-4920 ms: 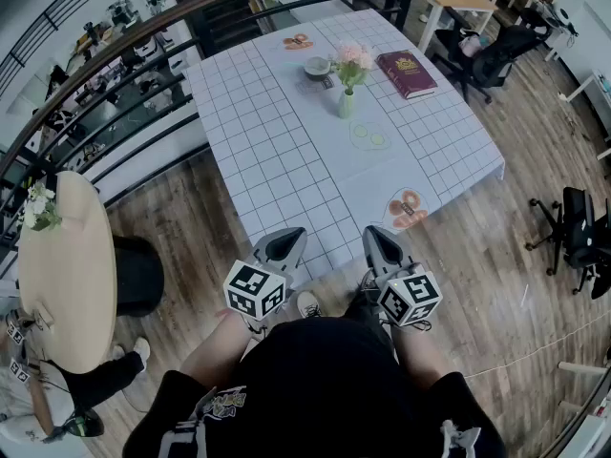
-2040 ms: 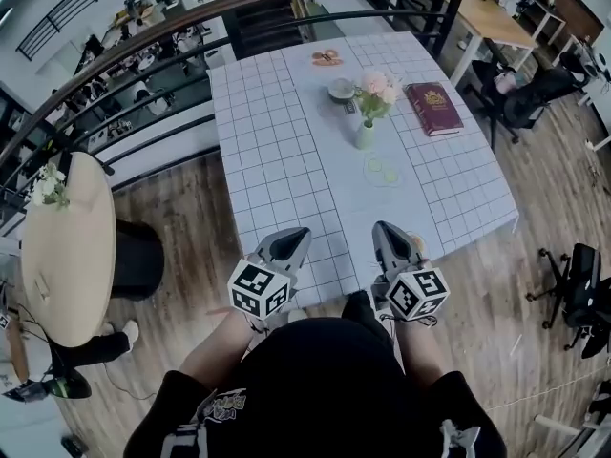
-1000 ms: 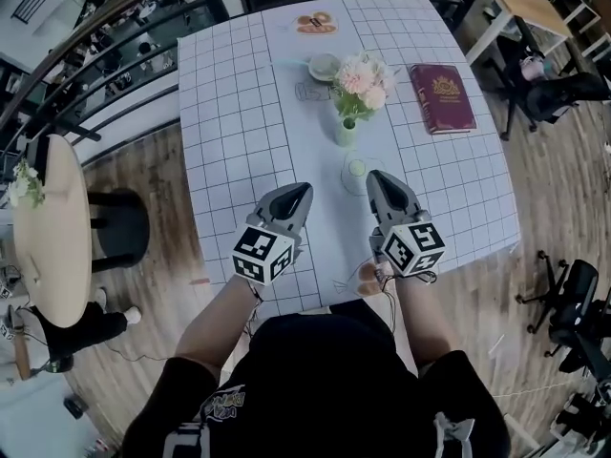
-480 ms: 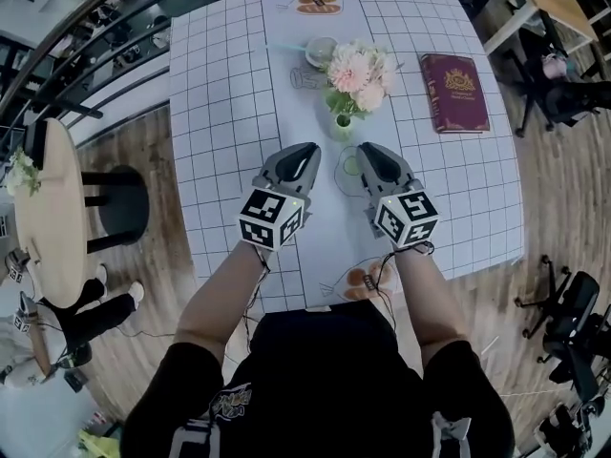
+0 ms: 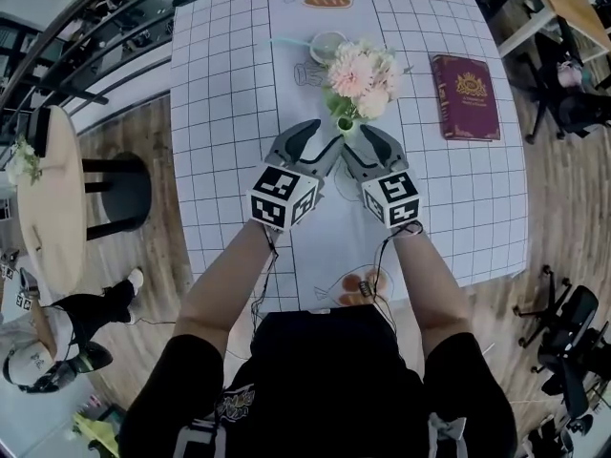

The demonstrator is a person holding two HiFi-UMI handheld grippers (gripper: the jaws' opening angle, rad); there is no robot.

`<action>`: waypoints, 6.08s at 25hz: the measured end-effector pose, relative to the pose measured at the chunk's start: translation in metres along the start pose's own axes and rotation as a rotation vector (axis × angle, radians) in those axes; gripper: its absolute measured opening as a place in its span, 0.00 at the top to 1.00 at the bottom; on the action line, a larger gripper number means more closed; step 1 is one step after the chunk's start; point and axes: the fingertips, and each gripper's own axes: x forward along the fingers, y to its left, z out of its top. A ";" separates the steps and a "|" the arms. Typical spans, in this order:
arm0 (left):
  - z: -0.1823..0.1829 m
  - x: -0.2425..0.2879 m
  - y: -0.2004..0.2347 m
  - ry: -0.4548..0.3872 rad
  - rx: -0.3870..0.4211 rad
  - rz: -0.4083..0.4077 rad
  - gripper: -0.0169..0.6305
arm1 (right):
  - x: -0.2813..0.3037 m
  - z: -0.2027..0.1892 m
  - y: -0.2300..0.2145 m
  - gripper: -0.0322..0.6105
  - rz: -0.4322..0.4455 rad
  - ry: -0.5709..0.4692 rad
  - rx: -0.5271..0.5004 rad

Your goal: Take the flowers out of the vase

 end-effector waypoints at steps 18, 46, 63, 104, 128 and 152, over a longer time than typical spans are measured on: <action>0.011 0.054 -0.002 0.053 0.076 -0.040 0.62 | 0.020 -0.010 -0.008 0.60 0.032 -0.004 -0.050; 0.074 0.023 0.002 -0.146 0.040 -0.017 0.82 | 0.019 -0.012 -0.008 0.60 0.040 -0.024 -0.050; 0.138 -0.103 0.025 -0.368 -0.003 0.061 0.82 | 0.020 -0.012 -0.010 0.59 0.039 0.014 -0.036; -0.072 -0.389 -0.018 -0.110 0.035 -0.198 0.82 | -0.192 0.045 0.320 0.91 -0.320 -0.265 0.274; -0.104 -0.432 -0.069 -0.098 0.028 -0.201 0.82 | -0.236 0.011 0.381 0.92 -0.322 -0.244 0.288; -0.105 -0.432 -0.063 -0.095 -0.003 -0.216 0.82 | -0.213 0.017 0.385 0.92 -0.292 -0.220 0.285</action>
